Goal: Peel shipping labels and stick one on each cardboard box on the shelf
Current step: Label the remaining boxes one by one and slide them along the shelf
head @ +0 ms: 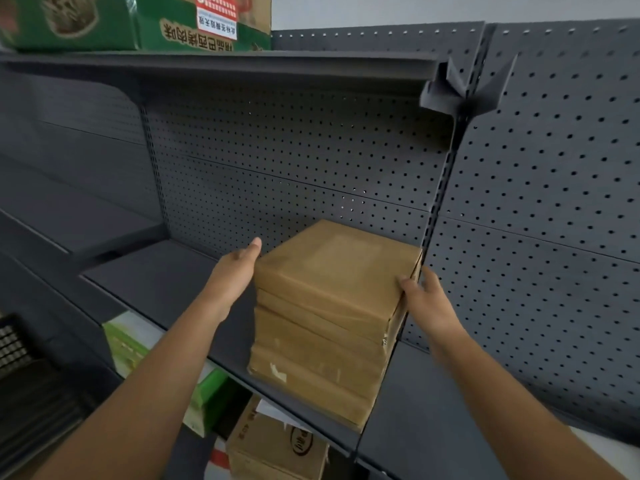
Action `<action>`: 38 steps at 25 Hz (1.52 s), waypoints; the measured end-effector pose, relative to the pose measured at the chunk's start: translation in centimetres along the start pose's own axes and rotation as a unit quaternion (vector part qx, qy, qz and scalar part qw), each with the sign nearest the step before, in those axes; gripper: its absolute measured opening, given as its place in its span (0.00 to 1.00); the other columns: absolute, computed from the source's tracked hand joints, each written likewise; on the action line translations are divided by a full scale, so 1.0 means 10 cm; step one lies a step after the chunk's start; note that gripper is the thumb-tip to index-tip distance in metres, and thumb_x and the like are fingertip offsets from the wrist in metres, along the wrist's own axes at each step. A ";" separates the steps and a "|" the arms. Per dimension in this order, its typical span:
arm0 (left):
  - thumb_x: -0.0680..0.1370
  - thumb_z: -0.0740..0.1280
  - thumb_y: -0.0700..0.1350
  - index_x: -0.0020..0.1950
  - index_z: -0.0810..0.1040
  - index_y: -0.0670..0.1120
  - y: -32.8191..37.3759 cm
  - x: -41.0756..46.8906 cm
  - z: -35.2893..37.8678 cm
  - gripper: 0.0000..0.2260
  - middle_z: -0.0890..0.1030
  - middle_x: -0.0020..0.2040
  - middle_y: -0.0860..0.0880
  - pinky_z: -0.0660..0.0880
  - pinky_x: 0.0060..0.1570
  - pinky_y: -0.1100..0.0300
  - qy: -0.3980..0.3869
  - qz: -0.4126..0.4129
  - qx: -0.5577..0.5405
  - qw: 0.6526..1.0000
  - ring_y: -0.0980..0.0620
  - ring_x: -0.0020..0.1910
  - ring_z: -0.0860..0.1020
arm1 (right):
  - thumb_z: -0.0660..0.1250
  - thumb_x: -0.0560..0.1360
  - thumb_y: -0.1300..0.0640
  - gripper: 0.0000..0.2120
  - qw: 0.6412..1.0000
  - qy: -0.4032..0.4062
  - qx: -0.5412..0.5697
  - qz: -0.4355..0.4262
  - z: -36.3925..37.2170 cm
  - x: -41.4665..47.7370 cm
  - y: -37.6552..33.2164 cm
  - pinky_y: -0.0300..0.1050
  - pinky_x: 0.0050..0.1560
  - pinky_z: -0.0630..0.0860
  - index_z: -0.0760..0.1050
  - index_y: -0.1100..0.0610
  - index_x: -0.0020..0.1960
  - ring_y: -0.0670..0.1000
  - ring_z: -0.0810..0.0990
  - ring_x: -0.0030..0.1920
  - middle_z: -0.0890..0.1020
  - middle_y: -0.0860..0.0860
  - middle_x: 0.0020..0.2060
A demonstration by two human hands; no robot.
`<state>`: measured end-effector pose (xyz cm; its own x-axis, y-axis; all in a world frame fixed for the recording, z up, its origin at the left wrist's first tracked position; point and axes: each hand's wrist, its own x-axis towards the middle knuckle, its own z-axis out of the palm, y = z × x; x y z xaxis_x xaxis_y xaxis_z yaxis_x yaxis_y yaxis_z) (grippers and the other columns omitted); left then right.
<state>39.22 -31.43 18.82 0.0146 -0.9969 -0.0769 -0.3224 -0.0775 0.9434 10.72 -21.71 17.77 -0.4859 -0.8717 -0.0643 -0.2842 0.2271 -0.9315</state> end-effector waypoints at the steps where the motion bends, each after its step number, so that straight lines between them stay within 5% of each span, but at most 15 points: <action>1: 0.79 0.57 0.69 0.58 0.78 0.53 -0.04 0.02 0.01 0.23 0.79 0.64 0.51 0.70 0.70 0.49 -0.028 -0.029 -0.047 0.998 0.47 0.66 0.76 | 0.61 0.76 0.38 0.36 0.998 -0.004 0.052 0.039 0.05 0.01 0.07 0.59 0.75 0.62 0.52 0.45 0.80 0.55 0.65 0.74 0.63 0.49 0.77; 3: 0.78 0.57 0.71 0.57 0.79 0.54 -0.10 0.02 0.06 0.23 0.80 0.66 0.50 0.69 0.71 0.50 -0.072 -0.044 -0.083 0.993 0.49 0.65 0.77 | 0.62 0.71 0.34 0.39 0.988 0.002 0.127 0.083 0.12 0.05 0.18 0.59 0.74 0.64 0.57 0.44 0.78 0.54 0.68 0.72 0.68 0.46 0.74; 5: 0.74 0.59 0.74 0.69 0.76 0.54 -0.14 -0.01 0.12 0.33 0.76 0.72 0.50 0.68 0.72 0.50 -0.086 -0.042 -0.081 0.992 0.49 0.69 0.74 | 0.61 0.73 0.37 0.33 0.984 0.003 0.157 0.088 0.14 0.04 0.19 0.56 0.69 0.69 0.62 0.45 0.76 0.52 0.72 0.68 0.73 0.46 0.70; 8: 0.59 0.62 0.83 0.75 0.71 0.56 -0.15 -0.11 0.20 0.51 0.73 0.75 0.52 0.65 0.74 0.43 -0.067 -0.028 -0.080 0.994 0.48 0.73 0.71 | 0.61 0.79 0.45 0.19 0.980 -0.016 0.185 0.075 0.07 -0.07 0.14 0.45 0.49 0.74 0.73 0.48 0.67 0.50 0.79 0.54 0.81 0.48 0.60; 13: 0.77 0.61 0.69 0.76 0.69 0.54 0.03 -0.57 0.54 0.31 0.71 0.72 0.54 0.66 0.73 0.44 -0.086 0.015 -0.058 0.994 0.47 0.73 0.69 | 0.61 0.80 0.49 0.14 0.978 0.009 0.200 0.050 -0.47 -0.35 0.21 0.45 0.45 0.74 0.75 0.49 0.64 0.50 0.81 0.50 0.83 0.48 0.54; 18: 0.72 0.63 0.74 0.62 0.75 0.53 0.10 -1.10 1.16 0.29 0.79 0.57 0.54 0.74 0.63 0.44 -0.172 0.019 -0.031 0.984 0.50 0.57 0.78 | 0.63 0.79 0.49 0.13 0.976 0.070 0.195 0.063 -1.37 -0.71 0.56 0.56 0.58 0.80 0.77 0.45 0.62 0.54 0.84 0.54 0.85 0.49 0.53; 24: 0.80 0.63 0.62 0.56 0.74 0.48 0.02 -1.71 1.97 0.18 0.78 0.52 0.50 0.71 0.44 0.58 -0.222 0.050 -0.014 0.974 0.53 0.50 0.77 | 0.64 0.78 0.50 0.12 0.965 0.130 0.211 0.085 -2.13 -1.09 1.15 0.50 0.51 0.80 0.79 0.44 0.61 0.53 0.84 0.54 0.86 0.49 0.53; 29: 0.82 0.63 0.58 0.62 0.73 0.56 -0.31 -1.90 2.44 0.11 0.78 0.55 0.60 0.70 0.46 0.63 -0.267 0.047 -0.018 0.962 0.62 0.53 0.76 | 0.66 0.78 0.51 0.12 0.956 0.152 0.225 0.114 -2.35 -1.20 1.68 0.50 0.52 0.81 0.79 0.44 0.61 0.52 0.85 0.53 0.86 0.49 0.53; 38: 0.83 0.60 0.59 0.72 0.70 0.55 -0.78 -1.88 2.68 0.19 0.77 0.57 0.61 0.68 0.58 0.55 -0.264 0.008 0.010 0.965 0.56 0.56 0.74 | 0.62 0.82 0.56 0.14 0.949 0.120 0.244 0.158 -2.12 -1.13 2.24 0.52 0.62 0.78 0.75 0.49 0.66 0.53 0.82 0.59 0.84 0.51 0.58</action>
<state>16.09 -11.82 4.21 -0.4728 -0.8534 -0.2196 -0.3357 -0.0560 0.9403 -7.64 2.44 5.15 -0.6734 -0.6563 -0.3402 0.2960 0.1824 -0.9376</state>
